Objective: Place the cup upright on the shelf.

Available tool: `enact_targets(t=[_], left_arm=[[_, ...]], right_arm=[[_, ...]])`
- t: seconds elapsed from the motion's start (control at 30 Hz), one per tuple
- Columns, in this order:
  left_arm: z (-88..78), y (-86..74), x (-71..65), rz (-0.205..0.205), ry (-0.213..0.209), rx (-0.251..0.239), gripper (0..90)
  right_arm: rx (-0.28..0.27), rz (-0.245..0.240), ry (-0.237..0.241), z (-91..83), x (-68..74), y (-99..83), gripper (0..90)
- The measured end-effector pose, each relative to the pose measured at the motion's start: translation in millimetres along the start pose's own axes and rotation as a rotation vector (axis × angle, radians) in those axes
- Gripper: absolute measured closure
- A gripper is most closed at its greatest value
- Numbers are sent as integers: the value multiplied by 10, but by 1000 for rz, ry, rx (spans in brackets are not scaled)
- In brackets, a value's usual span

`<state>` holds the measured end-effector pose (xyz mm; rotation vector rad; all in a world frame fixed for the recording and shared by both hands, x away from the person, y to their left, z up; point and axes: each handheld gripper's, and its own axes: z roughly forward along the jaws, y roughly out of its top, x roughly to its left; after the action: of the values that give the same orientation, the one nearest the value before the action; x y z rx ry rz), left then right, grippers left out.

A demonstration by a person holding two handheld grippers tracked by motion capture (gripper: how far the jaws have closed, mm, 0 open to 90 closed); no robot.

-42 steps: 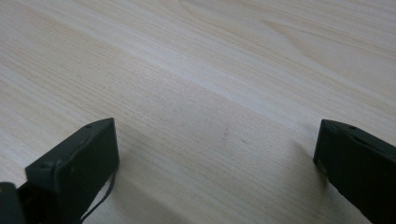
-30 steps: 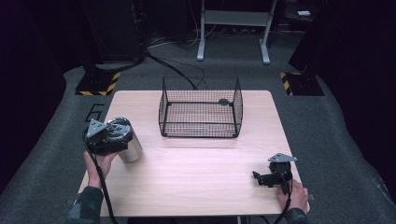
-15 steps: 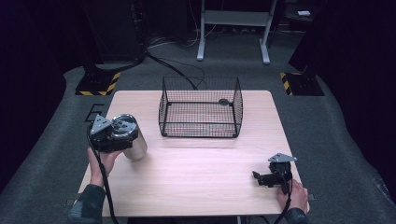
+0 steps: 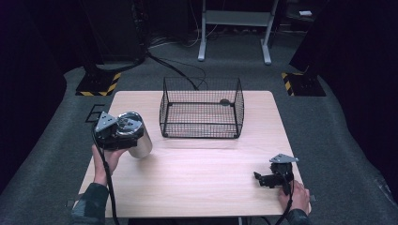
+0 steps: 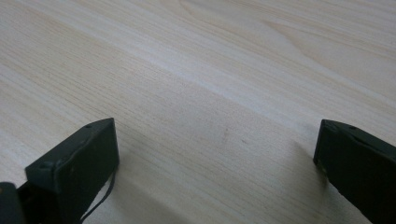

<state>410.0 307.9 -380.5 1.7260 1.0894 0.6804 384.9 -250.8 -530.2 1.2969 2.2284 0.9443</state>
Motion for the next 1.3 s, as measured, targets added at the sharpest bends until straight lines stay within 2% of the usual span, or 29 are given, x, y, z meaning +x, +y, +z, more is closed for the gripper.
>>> enact_targets(t=[0.23,0.37,0.4,0.77,1.3], left_arm=[[25,64,-61,22,-21,8,40],[41,86,-91,21,-28,-1,40],[41,104,-101,35,-36,12,39],[100,219,-208,44,-66,-2,39],[210,349,-353,66,-113,4,39]], right_arm=[[0,0,0,0,0,0,0],[0,0,0,0,0,0,0],[0,0,0,0,0,0,0],[0,0,0,0,0,0,0],[0,0,1,0,-1,0,0]])
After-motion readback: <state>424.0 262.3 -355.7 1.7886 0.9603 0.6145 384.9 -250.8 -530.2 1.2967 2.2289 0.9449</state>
